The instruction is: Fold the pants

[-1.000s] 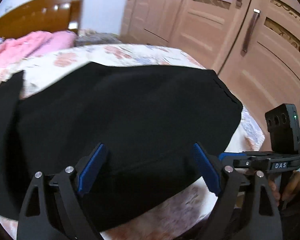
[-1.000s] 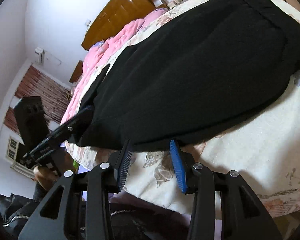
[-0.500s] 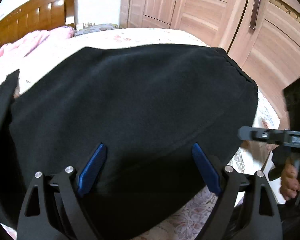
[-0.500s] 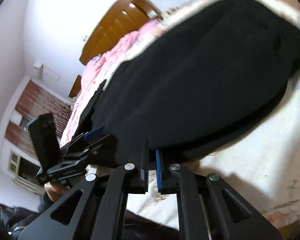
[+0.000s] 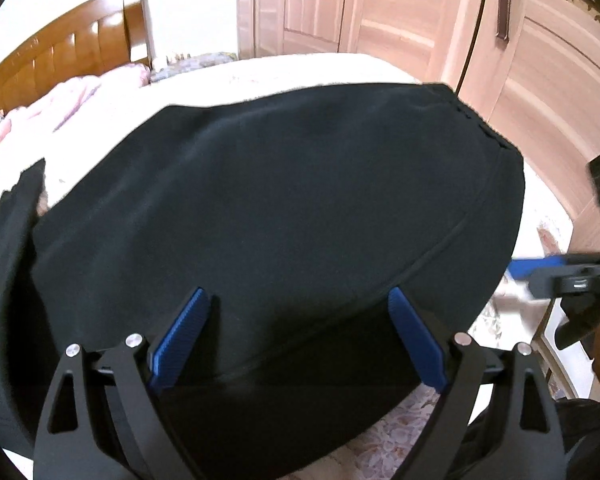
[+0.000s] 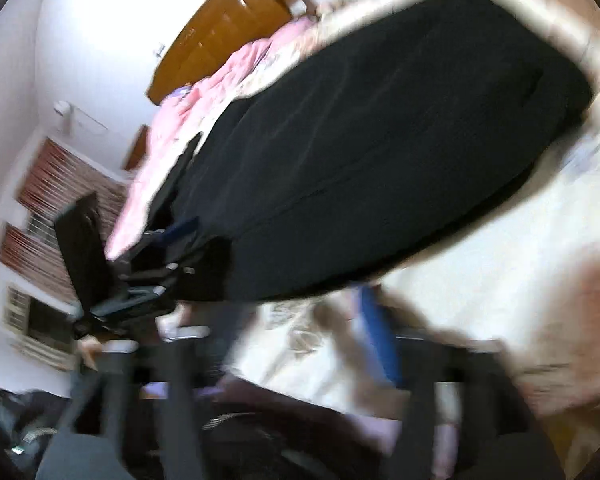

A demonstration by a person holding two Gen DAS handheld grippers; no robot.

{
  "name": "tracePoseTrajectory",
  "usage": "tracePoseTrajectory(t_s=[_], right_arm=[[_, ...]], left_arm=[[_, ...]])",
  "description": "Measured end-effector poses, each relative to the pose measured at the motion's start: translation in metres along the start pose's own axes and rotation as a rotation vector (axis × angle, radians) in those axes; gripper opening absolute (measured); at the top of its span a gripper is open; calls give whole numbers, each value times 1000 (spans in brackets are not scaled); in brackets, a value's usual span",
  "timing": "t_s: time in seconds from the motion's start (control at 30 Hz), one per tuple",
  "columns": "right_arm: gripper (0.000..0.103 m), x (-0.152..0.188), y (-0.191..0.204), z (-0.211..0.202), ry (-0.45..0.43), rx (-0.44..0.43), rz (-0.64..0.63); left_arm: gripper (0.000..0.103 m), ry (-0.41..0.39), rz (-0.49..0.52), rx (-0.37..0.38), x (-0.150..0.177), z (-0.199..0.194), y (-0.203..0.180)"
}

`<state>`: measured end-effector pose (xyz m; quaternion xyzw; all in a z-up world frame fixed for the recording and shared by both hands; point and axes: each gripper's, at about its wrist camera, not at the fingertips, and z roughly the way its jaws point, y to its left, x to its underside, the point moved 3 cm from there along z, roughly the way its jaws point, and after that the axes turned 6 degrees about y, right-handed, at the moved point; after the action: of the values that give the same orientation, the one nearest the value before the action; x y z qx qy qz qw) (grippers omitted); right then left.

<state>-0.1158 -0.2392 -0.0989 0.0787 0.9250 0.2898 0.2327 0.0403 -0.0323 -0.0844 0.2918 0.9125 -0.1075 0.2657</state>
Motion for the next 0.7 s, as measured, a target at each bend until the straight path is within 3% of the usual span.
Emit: tracePoseTrajectory(t_s=[0.1, 0.2, 0.27, 0.3, 0.4, 0.5, 0.6, 0.7], right_arm=[[73, -14, 8, -30, -122, 148, -122], [90, -48, 9, -31, -189, 219, -164], [90, -70, -1, -7, -135, 336, -190], [91, -74, -9, 10, -65, 408, -190], [93, -66, 0, 29, -7, 503, -340], [93, -67, -2, 18, 32, 475, -284], [93, -86, 14, 8, -38, 472, -326], [93, -112, 26, 25, -80, 502, -388]], left_arm=[[95, -7, 7, -31, -7, -3, 1], [99, 60, -31, -74, -7, 15, 12], [102, 80, -92, -37, -7, 17, 22], [102, 88, -108, -31, -7, 17, 26], [101, 104, -100, -102, -6, 10, 35], [101, 72, -125, -116, -17, -1, 51], [101, 34, -114, -148, -46, -1, 61], [101, 40, -100, -189, -72, 15, 64]])
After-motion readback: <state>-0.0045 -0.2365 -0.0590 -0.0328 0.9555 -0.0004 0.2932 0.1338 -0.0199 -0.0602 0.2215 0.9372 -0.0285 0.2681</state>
